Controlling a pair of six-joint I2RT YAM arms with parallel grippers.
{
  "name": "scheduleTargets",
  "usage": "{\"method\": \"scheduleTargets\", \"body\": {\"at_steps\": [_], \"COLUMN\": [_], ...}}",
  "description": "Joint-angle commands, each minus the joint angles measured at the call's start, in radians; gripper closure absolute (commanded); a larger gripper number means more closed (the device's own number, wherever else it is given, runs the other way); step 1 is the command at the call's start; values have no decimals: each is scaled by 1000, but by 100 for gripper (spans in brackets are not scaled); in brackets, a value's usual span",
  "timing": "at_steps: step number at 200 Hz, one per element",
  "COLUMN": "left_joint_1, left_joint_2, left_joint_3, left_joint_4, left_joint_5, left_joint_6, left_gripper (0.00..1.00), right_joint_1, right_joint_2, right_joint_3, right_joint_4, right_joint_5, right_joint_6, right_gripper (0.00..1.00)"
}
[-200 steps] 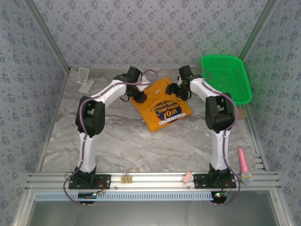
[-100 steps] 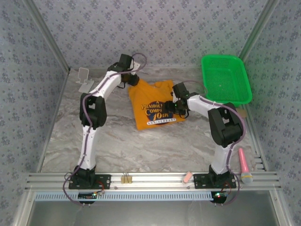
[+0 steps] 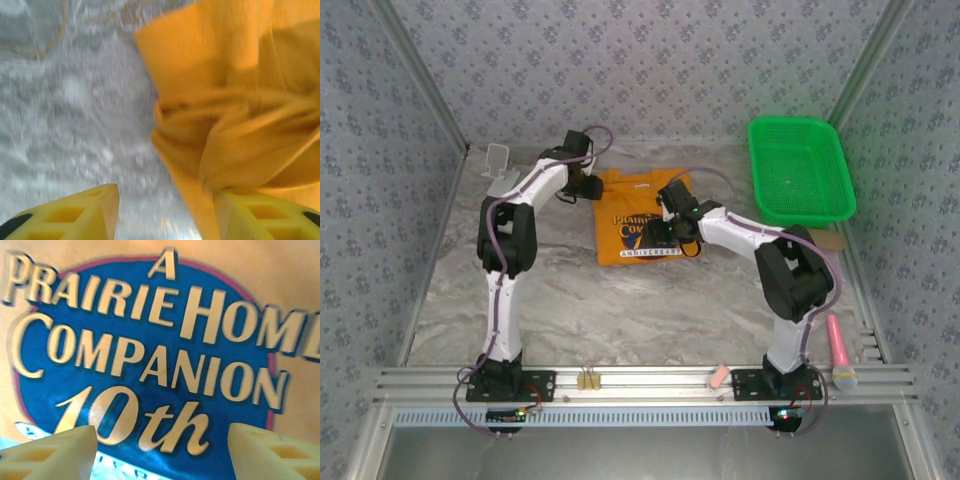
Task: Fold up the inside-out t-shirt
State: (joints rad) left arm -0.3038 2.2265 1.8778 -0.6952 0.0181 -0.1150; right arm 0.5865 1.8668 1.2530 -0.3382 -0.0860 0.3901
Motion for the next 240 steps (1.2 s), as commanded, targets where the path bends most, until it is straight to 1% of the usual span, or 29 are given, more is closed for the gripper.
{"method": "scheduleTargets", "body": {"at_steps": [1, 25, 46, 59, 72, 90, 110, 129, 139, 143, 151, 154, 157, 170, 181, 203, 219, 240], "left_joint_1": [-12, -13, -15, -24, -41, -83, -152, -167, -164, -163, -157, -155, -153, -140, -120, -71, -51, -50], "left_joint_2": [-171, -304, -426, -490, -534, -584, -624, -588, -553, -539, -510, -498, -490, -423, -366, -257, -183, -80], "left_joint_3": [-125, -257, -387, -473, -543, -636, -700, -684, -653, -640, -614, -604, -592, -524, -456, -348, -279, -179], "left_joint_4": [63, 82, 109, 133, 146, 167, 184, 166, 159, 162, 178, 189, 198, 214, 202, 210, 204, 140], "left_joint_5": [41, 62, 100, 152, 222, 304, 319, 330, 322, 310, 298, 297, 296, 293, 285, 317, 333, 396], "left_joint_6": [-59, -92, -122, -145, -175, -224, -214, -203, -191, -186, -174, -169, -163, -133, -112, -107, -84, -31], "left_gripper": [48, 48, 48, 47, 47, 48, 47, 47, 47, 47, 47, 47, 47, 47, 47, 47, 46, 47], "right_joint_1": [45, 131, 196, 210, 203, 157, 62, -53, -141, -176, -234, -253, -270, -310, -333, -352, -358, -368], "right_joint_2": [22, -56, -163, -251, -355, -467, -505, -446, -376, -350, -309, -297, -285, -219, -150, -46, 26, 109], "right_joint_3": [-69, -197, -324, -375, -384, -362, -340, -291, -201, -173, -140, -131, -124, -71, 30, 147, 206, 262], "right_joint_4": [7, -46, -65, -77, -120, -174, -205, -210, -273, -285, -268, -243, -222, -191, -208, -224, -238, -252], "right_joint_5": [15, 85, 61, 24, 50, 114, 103, 8, -99, -154, -247, -264, -277, -241, -203, -149, -102, -108], "right_joint_6": [33, 46, 99, 136, 159, 161, 85, -33, -105, -123, -162, -173, -183, -223, -251, -276, -314, -363], "right_gripper": [30, 29, 28, 27, 24, 19, 17, 18, 18, 20, 23, 23, 20, 16, 16, 16, 15, 15]}}
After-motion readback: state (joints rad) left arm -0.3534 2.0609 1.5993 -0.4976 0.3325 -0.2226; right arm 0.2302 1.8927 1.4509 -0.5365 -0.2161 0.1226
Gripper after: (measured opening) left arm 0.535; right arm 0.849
